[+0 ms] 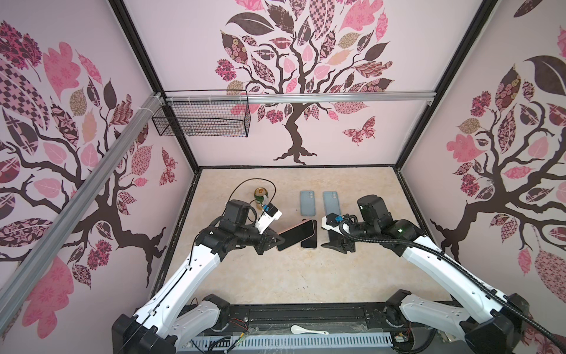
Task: Take the phone out of the phone case
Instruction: Remove the phone case from the phone.
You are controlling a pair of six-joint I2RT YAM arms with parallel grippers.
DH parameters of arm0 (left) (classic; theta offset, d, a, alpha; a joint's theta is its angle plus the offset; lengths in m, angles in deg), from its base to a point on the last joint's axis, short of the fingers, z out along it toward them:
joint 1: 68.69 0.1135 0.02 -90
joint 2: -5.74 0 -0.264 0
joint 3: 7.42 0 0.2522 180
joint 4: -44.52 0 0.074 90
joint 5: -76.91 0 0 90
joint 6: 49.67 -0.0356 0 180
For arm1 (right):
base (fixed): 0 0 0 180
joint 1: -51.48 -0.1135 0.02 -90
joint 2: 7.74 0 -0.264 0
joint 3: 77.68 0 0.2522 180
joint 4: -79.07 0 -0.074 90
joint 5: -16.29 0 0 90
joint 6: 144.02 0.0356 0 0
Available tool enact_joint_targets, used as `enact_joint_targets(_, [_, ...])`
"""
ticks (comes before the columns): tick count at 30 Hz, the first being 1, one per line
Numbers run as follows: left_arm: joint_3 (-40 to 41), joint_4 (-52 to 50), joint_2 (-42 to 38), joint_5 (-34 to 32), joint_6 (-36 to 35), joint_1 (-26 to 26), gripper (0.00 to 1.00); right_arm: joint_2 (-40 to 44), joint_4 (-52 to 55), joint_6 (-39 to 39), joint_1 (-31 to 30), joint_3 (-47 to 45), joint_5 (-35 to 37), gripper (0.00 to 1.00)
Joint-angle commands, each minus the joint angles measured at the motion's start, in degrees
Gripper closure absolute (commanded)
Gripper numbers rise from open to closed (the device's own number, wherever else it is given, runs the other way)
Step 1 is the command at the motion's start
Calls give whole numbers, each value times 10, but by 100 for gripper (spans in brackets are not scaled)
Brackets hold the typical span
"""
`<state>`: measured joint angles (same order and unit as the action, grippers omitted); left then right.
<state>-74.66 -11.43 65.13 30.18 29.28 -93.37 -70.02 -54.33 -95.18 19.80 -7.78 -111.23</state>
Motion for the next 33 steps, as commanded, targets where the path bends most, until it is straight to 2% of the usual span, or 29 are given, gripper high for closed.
enact_joint_targets(1, [-40,-17,-18,77,-81,2,100,-13,55,-37,3,19,-37,36])
enact_joint_targets(6, [-37,-3,-38,95,-109,2,100,-31,52,-45,3,20,-76,36])
enact_joint_targets(12, [-67,-55,-12,108,-160,3,100,-39,53,-64,3,21,-95,37])
enact_joint_targets(16, [-83,-86,-4,121,-193,3,100,-49,56,-68,1,28,-121,43])
enact_joint_targets(22, [-91,-98,-2,116,-204,3,100,-52,64,-75,-12,36,-161,54])
enact_joint_targets(33, [-99,-95,1,95,-200,3,100,-57,87,-86,-24,46,-172,63])
